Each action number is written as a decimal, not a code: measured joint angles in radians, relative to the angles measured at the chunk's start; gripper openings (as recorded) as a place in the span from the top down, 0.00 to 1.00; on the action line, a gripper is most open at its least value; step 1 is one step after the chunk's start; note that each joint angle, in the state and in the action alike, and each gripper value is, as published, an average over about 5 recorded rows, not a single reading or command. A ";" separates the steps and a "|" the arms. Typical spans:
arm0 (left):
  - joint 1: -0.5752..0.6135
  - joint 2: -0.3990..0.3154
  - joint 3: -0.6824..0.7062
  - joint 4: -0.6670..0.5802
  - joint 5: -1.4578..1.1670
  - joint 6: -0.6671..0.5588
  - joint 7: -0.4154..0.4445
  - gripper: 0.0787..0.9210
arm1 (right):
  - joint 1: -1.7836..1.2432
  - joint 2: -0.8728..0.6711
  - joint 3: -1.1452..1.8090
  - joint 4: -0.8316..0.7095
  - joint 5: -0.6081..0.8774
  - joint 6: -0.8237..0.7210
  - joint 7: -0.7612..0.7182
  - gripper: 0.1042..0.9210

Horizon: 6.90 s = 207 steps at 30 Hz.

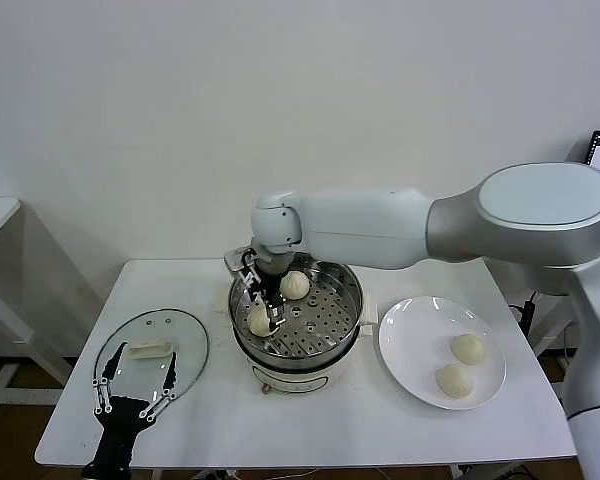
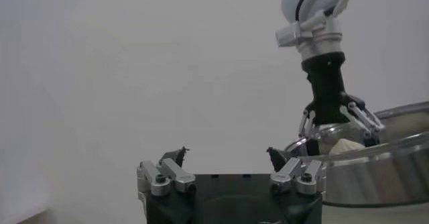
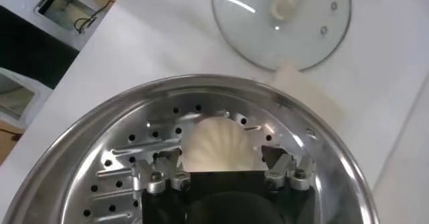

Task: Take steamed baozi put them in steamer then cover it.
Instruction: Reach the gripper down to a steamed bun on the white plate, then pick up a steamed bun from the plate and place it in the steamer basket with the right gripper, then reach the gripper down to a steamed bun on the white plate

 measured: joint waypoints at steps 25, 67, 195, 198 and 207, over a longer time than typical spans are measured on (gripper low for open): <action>0.018 0.004 0.003 -0.016 0.019 0.005 -0.006 0.12 | -0.070 -0.666 0.085 0.096 -0.295 0.206 -0.231 0.12; 0.036 -0.012 -0.014 0.006 0.031 -0.008 -0.007 0.12 | -0.456 -0.763 0.232 0.077 -0.518 0.210 -0.175 0.17; 0.050 -0.012 -0.022 -0.025 0.042 -0.007 -0.027 0.12 | -0.536 -0.775 0.554 -0.147 -0.534 0.268 -0.234 0.12; 0.051 -0.012 -0.024 -0.024 0.041 -0.006 -0.028 0.12 | -0.563 -0.763 0.566 -0.167 -0.548 0.264 -0.224 0.12; 0.054 -0.014 -0.030 -0.020 0.041 -0.004 -0.032 0.12 | -0.616 -0.727 0.590 -0.217 -0.586 0.257 -0.205 0.12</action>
